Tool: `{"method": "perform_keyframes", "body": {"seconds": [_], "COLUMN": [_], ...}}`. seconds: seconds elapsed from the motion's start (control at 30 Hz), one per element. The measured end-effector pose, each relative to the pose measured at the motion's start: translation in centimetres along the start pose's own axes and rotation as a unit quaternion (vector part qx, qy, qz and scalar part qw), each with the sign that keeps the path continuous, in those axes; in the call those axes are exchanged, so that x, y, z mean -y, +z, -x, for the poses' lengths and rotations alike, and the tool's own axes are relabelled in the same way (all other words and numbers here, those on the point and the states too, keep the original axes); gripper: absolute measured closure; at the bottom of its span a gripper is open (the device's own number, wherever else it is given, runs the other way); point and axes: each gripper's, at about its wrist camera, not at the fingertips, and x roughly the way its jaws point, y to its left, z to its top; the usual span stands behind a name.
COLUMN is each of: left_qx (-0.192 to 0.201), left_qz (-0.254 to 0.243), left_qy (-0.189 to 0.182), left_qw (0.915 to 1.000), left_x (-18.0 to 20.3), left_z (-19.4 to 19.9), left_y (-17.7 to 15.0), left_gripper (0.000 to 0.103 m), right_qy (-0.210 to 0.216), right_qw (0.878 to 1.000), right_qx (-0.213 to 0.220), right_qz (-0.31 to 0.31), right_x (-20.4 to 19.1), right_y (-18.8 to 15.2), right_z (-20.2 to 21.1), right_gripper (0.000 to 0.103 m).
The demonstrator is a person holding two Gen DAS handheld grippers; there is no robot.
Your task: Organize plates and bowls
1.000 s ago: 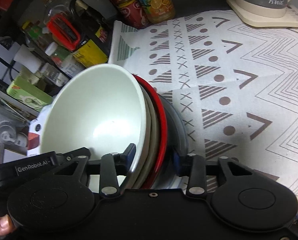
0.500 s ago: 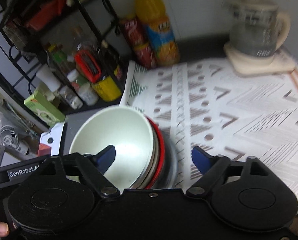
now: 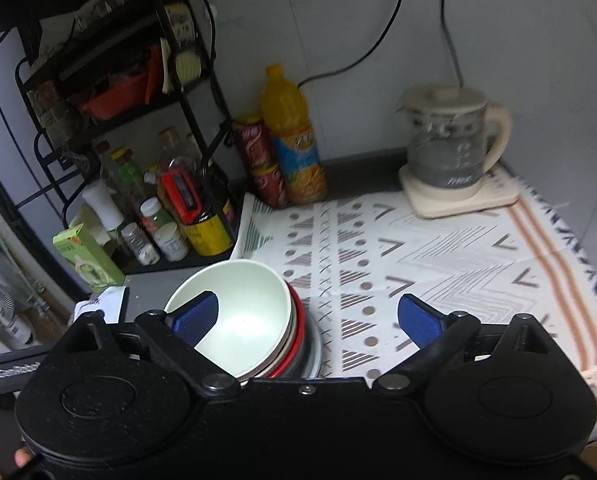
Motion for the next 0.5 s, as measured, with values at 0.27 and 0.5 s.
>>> {"method": "perform_keyframes", "body": {"seconds": [0.27,0.5], "left_qx": [0.013,0.018], "left_qz": [-0.034,-0.055], "left_qy": [-0.035,-0.057], "left_qw": [0.9987,0.9967], "left_x": [-1.5,-3.3], "left_z": [4.3,7.2], "left_y": [-0.4,-2.3], "left_gripper": [0.000,0.000], "right_qy": [-0.054,-0.092], "right_qw": [0.997,0.992], "right_qx": [0.052,0.085], "right_qz": [-0.003,-0.016], "right_x": [-2.6,-5.3], "right_y": [-1.6,-4.3], "right_z": [5.1,8.8], "right_gripper": [0.002,0.000]}}
